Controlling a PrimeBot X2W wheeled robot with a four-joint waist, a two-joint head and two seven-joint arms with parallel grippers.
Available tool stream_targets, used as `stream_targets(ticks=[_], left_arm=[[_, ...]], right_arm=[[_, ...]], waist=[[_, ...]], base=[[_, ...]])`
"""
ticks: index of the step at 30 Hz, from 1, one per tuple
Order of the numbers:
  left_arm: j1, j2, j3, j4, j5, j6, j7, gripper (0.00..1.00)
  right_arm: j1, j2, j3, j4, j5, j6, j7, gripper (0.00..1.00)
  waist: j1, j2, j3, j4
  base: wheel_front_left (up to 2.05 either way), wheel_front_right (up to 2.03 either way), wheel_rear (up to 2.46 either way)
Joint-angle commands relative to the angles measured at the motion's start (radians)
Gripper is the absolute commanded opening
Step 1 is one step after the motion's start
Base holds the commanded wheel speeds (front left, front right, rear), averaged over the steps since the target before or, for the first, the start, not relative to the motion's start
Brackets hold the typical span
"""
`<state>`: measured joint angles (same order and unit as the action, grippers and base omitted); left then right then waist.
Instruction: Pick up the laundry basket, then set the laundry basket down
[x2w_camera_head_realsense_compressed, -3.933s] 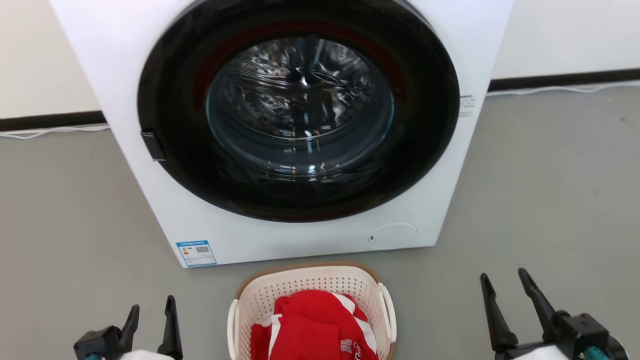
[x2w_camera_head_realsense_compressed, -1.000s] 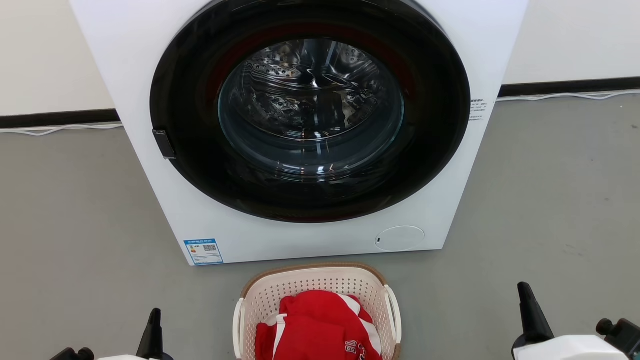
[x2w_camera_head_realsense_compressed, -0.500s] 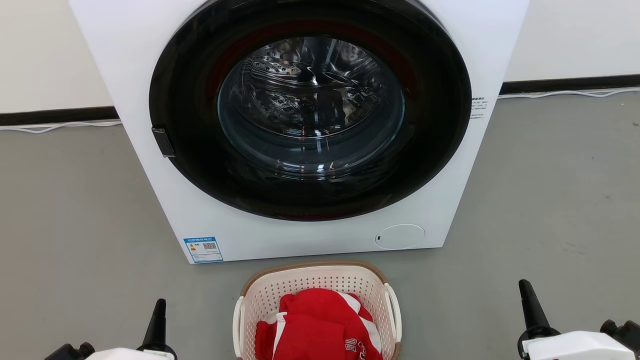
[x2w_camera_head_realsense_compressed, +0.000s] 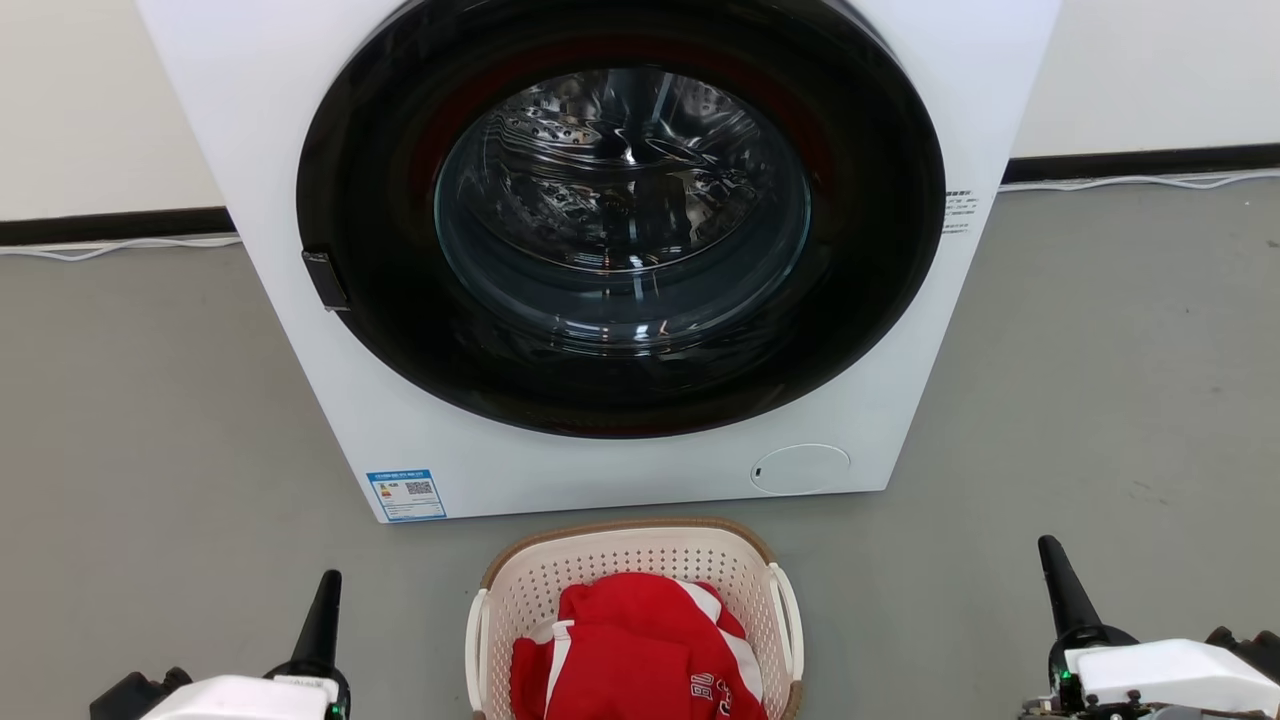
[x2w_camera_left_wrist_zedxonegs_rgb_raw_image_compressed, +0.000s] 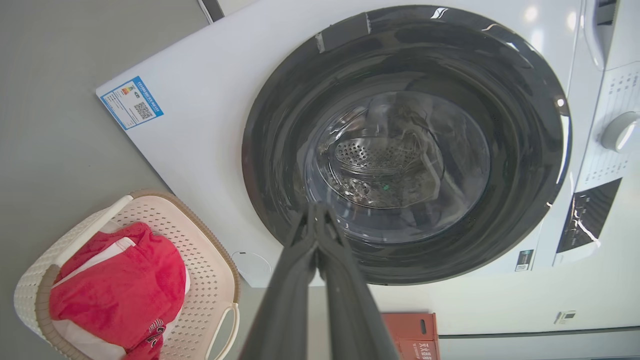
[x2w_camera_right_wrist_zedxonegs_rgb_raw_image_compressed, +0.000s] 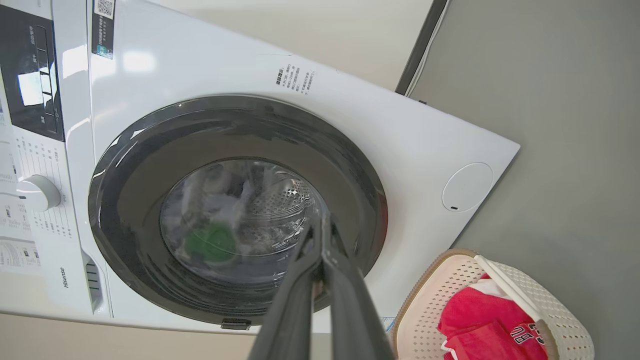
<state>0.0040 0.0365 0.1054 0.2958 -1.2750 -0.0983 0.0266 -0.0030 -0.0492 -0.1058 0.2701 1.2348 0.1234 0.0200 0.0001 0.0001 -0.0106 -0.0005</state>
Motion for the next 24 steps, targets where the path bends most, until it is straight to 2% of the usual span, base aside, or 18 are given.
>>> stream_targets(ticks=[1,24], left_arm=[[-0.066,0.013,0.017,-0.031,-0.040,-0.012,0.009,0.00],[-0.103,0.013,0.010,-0.047,-0.278,-0.028,0.072,0.00]], right_arm=[[-0.055,-0.005,0.009,-0.026,0.043,0.006,0.015,0.00],[-0.096,-0.002,-0.005,-0.025,0.311,0.007,0.079,0.00]], waist=[[0.0000,-0.0001,0.001,0.000],[-0.0001,-0.0001,0.011,0.000]], base=[[0.00,0.00,0.00],[0.00,0.00,0.00]])
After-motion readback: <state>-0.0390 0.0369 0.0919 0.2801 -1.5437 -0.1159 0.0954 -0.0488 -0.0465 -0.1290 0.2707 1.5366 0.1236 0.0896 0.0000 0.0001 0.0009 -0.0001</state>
